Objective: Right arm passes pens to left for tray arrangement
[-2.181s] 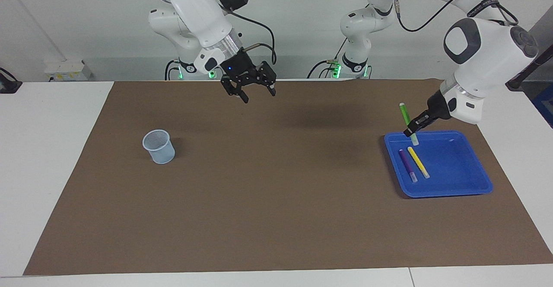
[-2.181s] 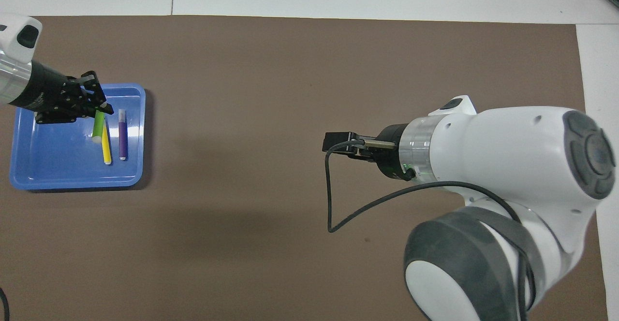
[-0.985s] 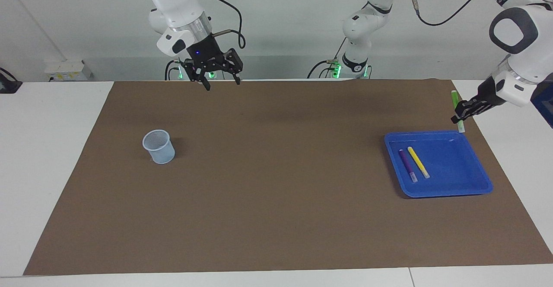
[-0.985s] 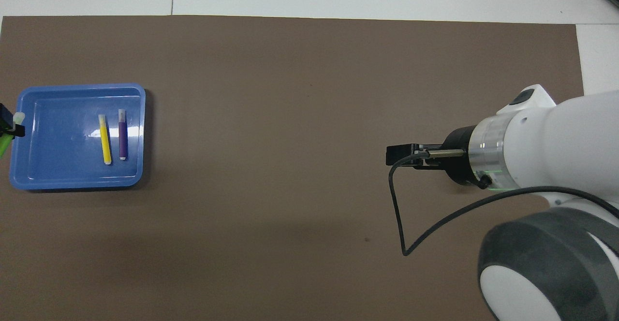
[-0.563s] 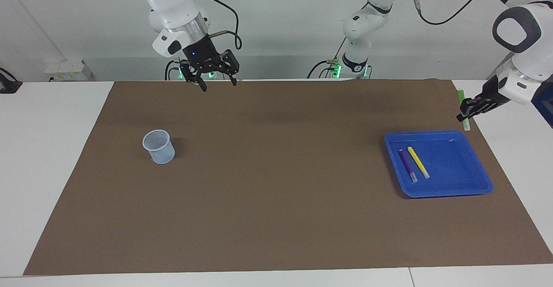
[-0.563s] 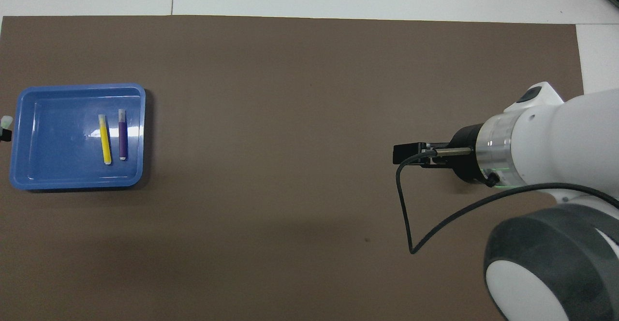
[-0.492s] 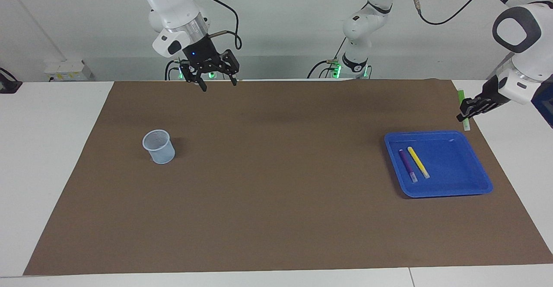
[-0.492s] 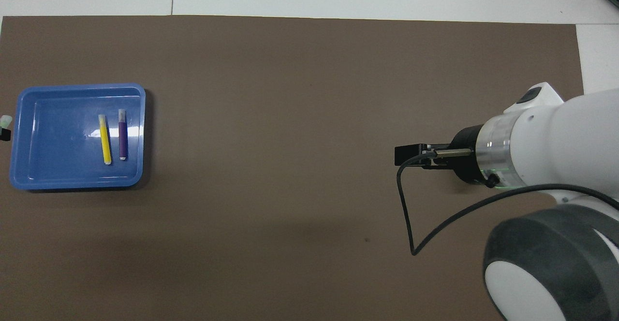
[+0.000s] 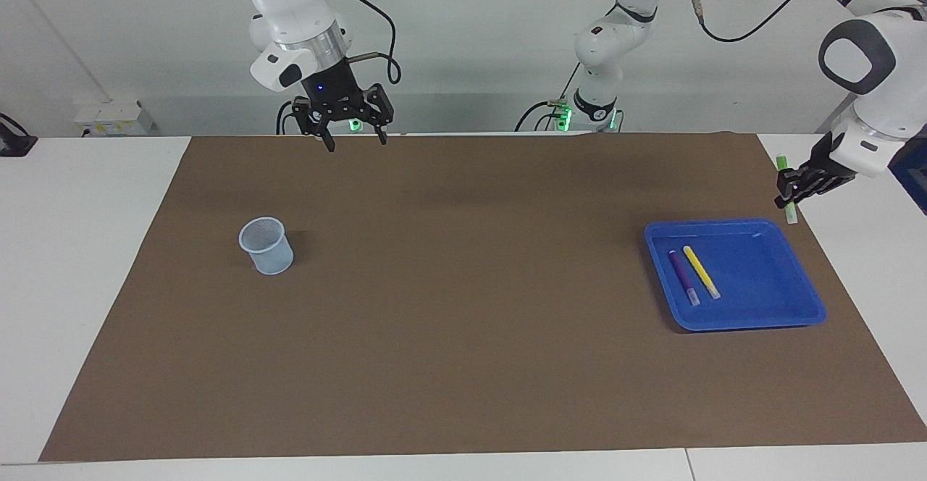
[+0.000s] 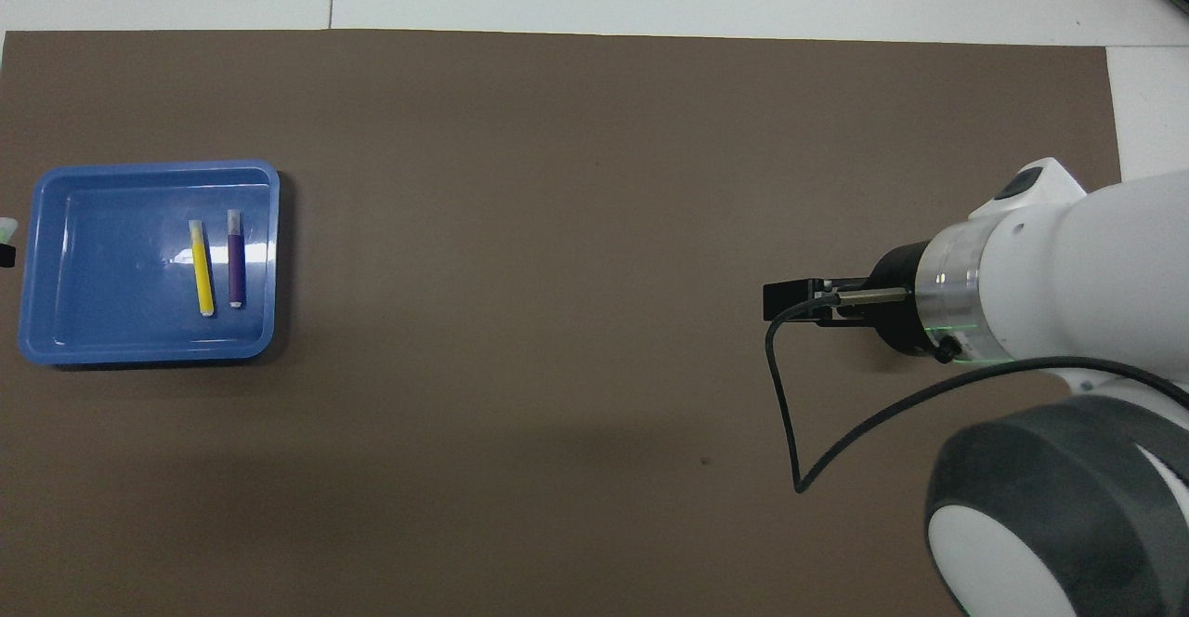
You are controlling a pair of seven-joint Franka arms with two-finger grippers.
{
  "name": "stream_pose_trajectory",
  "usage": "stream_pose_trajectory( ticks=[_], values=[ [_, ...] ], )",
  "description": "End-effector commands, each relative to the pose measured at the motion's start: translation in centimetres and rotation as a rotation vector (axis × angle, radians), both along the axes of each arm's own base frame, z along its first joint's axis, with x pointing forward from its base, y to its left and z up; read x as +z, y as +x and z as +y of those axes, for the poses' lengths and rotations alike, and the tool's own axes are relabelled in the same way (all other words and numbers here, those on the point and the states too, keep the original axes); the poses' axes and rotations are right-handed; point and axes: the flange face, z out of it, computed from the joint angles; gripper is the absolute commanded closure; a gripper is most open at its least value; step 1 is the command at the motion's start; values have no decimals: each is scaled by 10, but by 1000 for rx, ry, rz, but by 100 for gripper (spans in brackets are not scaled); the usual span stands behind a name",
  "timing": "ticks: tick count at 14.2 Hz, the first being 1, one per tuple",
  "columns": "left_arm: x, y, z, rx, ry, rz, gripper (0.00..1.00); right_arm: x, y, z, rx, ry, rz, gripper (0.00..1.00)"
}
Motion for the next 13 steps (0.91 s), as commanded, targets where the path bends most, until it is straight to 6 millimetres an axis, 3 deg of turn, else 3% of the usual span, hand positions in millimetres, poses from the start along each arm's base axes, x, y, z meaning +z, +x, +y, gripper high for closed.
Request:
stream_pose_trajectory(
  ticks=[1, 4, 10, 13],
  values=[
    [-8, -8, -5, -49, 54, -6, 95, 7, 6, -41, 55, -76, -1, 0],
    [-29, -10, -5, -63, 59, -32, 95, 13, 13, -91, 30, -67, -7, 0],
    [-55, -6, -5, -69, 56, -61, 96, 13, 11, -114, -9, -57, -1, 0],
    [-85, 1, 0, -65, 40, -77, 96, 4, 0, -126, -23, -52, 68, 0]
  ],
)
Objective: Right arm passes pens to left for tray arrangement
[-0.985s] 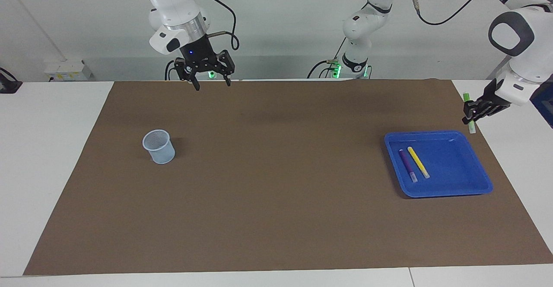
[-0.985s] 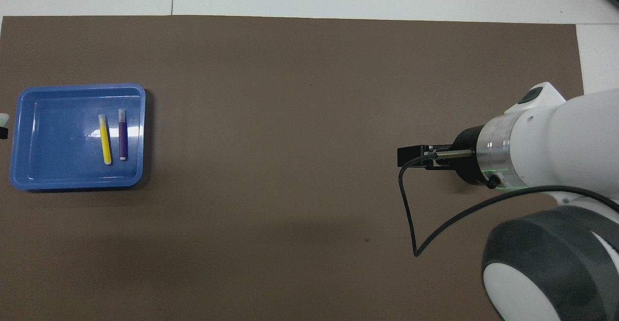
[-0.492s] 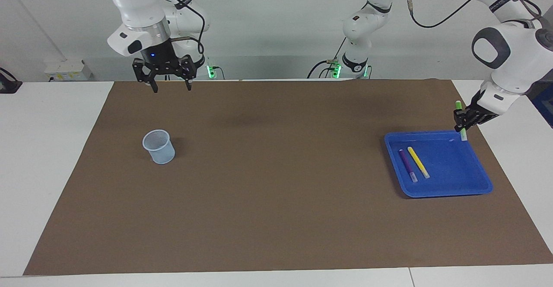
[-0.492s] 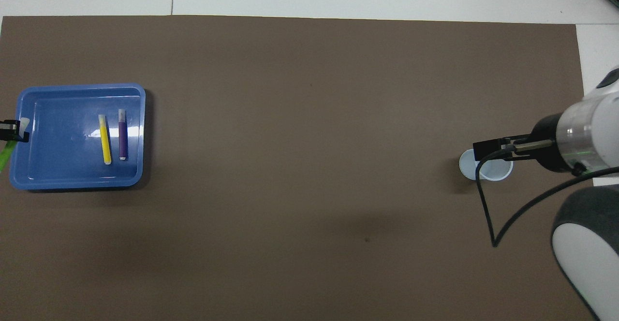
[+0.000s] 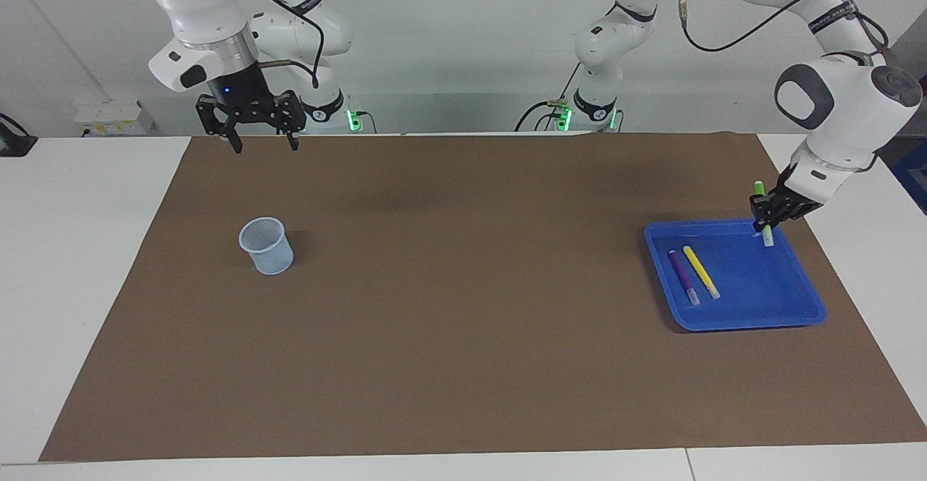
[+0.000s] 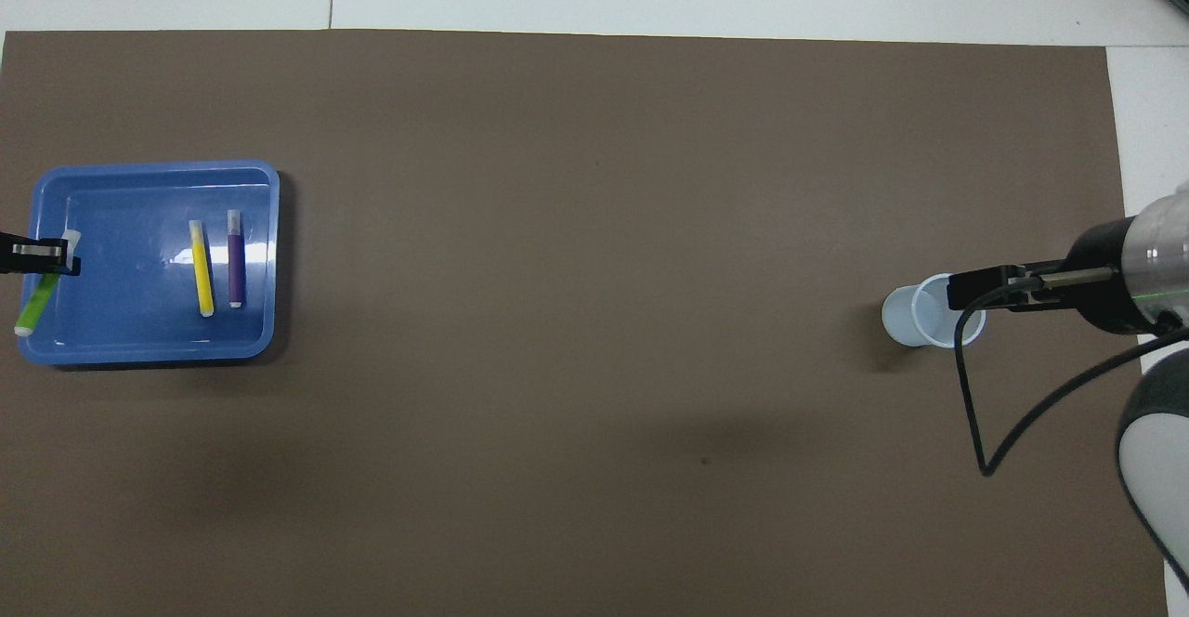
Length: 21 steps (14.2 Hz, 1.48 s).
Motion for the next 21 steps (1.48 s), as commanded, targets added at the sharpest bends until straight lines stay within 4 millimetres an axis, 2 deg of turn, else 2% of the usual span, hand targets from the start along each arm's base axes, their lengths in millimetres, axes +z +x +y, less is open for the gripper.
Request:
stream_pose_trajectory(
  ticks=[1, 4, 8, 9, 12, 17, 21],
  values=[
    [-29, 6, 8, -12, 4, -27, 96, -6, -14, -10, 3, 0, 40, 0],
    [-56, 16, 10, -12, -14, -45, 98, -5, -13, -22, -17, 1, 50, 0],
    [-88, 28, 11, -25, -16, -66, 98, -6, 4, -27, 12, -1, 52, 0],
    [-96, 31, 12, -27, -16, -74, 98, -3, 6, -33, 1, 0, 42, 0],
    [-111, 35, 14, -24, -25, -86, 98, -3, 15, -38, -5, 2, 40, 0],
    [-128, 42, 3, -12, -39, -109, 98, -3, 17, -31, 4, 9, 37, 0],
    [-135, 43, 4, -13, -37, -113, 98, -2, 17, -31, 6, 9, 36, 0]
  ],
)
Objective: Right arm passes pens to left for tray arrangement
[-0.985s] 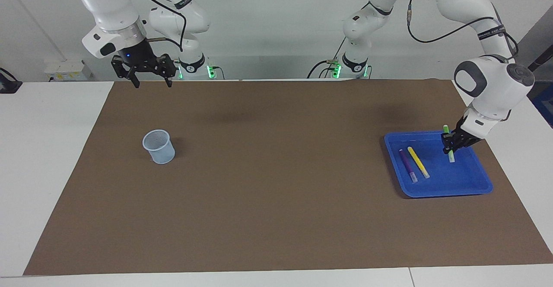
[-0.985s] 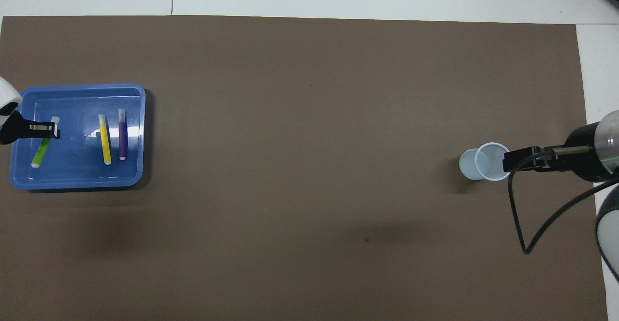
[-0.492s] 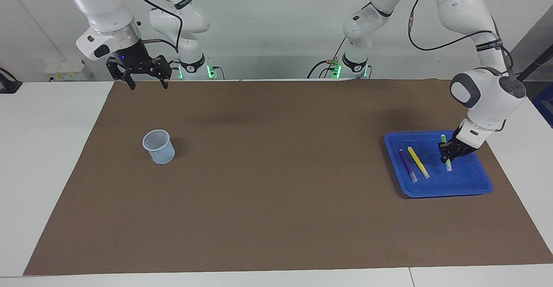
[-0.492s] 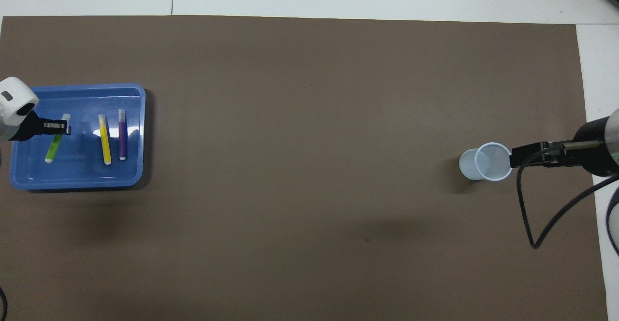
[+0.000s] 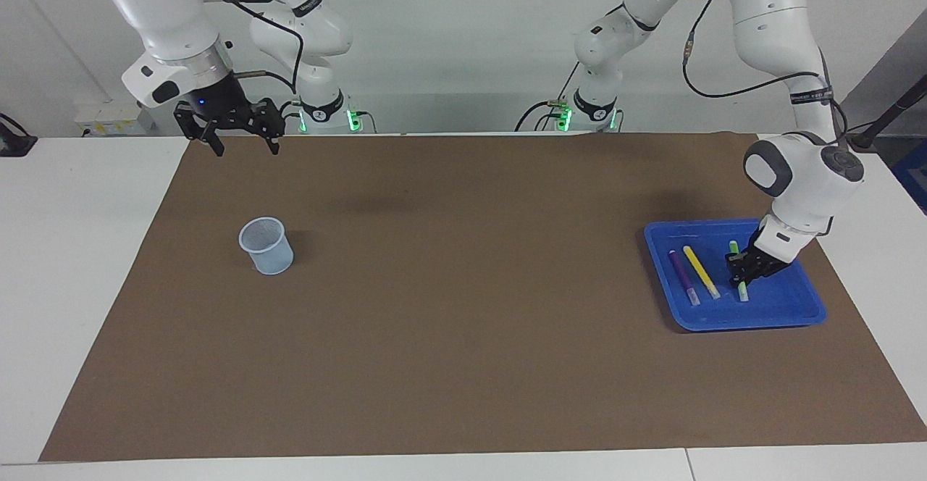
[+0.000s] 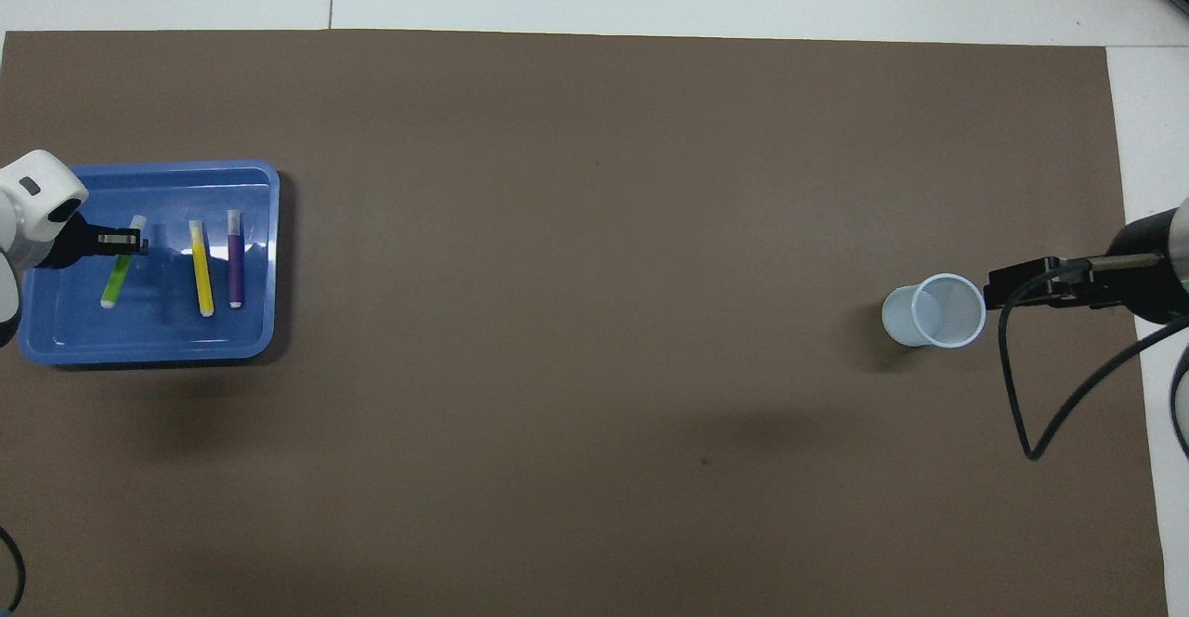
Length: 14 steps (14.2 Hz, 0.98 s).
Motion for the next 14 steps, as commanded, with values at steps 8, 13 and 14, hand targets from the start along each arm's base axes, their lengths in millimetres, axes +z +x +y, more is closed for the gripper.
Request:
stream_pose_trajectory(
  ticks=[8, 13, 14],
  values=[
    [-3, 4, 1, 0, 38, -23, 95, 13, -4, 8, 38, -6, 40, 0],
    [-3, 4, 2, 1, 40, -29, 77, 17, -4, 22, 58, -4, 24, 0],
    [-3, 4, 2, 1, 40, -29, 73, 17, -5, 25, 64, -3, 22, 0]
  ],
)
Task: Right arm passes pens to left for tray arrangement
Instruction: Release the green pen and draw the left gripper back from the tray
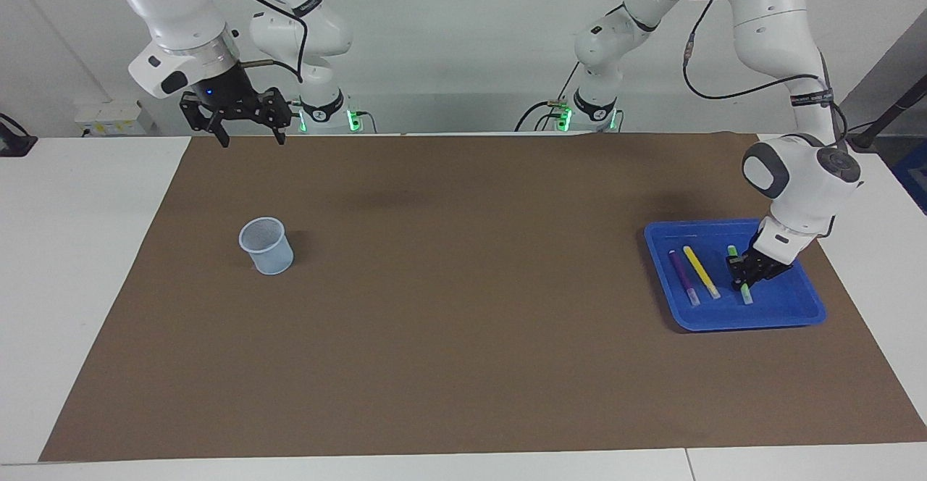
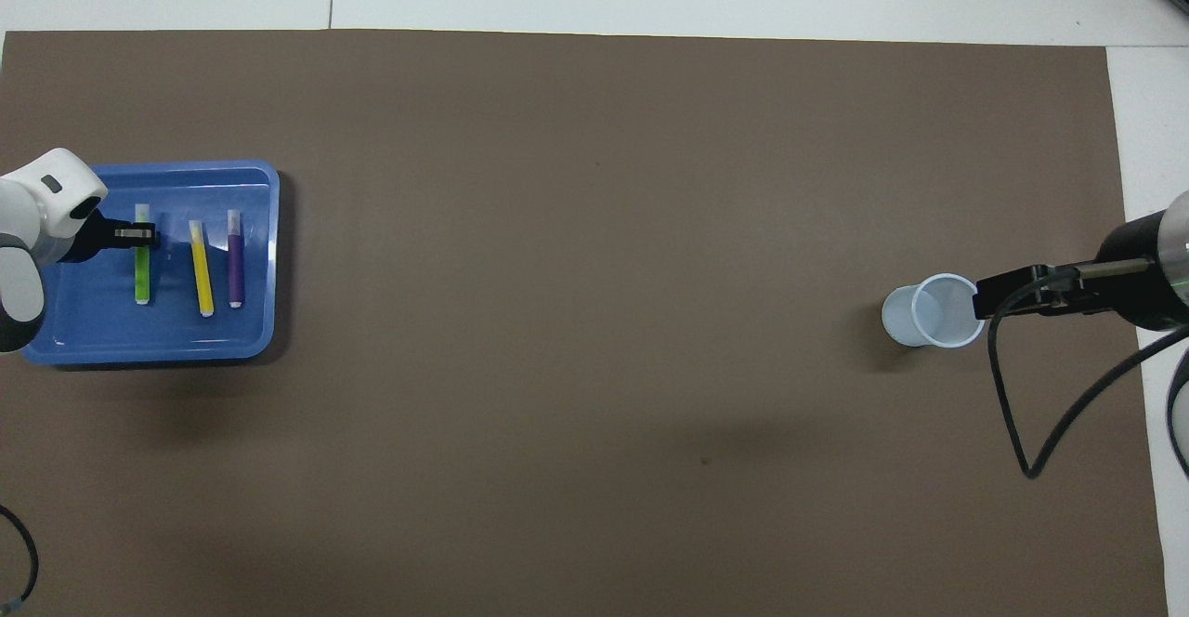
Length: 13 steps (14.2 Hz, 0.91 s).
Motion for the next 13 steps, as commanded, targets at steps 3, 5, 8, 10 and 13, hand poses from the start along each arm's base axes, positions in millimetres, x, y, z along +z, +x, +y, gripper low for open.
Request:
stream_pose_trajectory(
  ticks=[3, 5, 8, 10, 13],
  values=[
    [-3, 2, 1, 5, 18, -17, 61, 2, 3, 6, 28, 1, -5, 0],
    [-4, 2, 0, 3, 17, -15, 59, 3, 3, 6, 26, 1, -8, 0],
    [-3, 3, 1, 4, 17, -17, 50, 2, 4, 5, 25, 1, -8, 0],
    [-4, 3, 1, 4, 17, -17, 43, 3, 5, 4, 23, 2, -18, 0],
    [-6, 3, 3, 4, 16, -21, 39, 4, 5, 0, 17, 3, -20, 0]
  ],
)
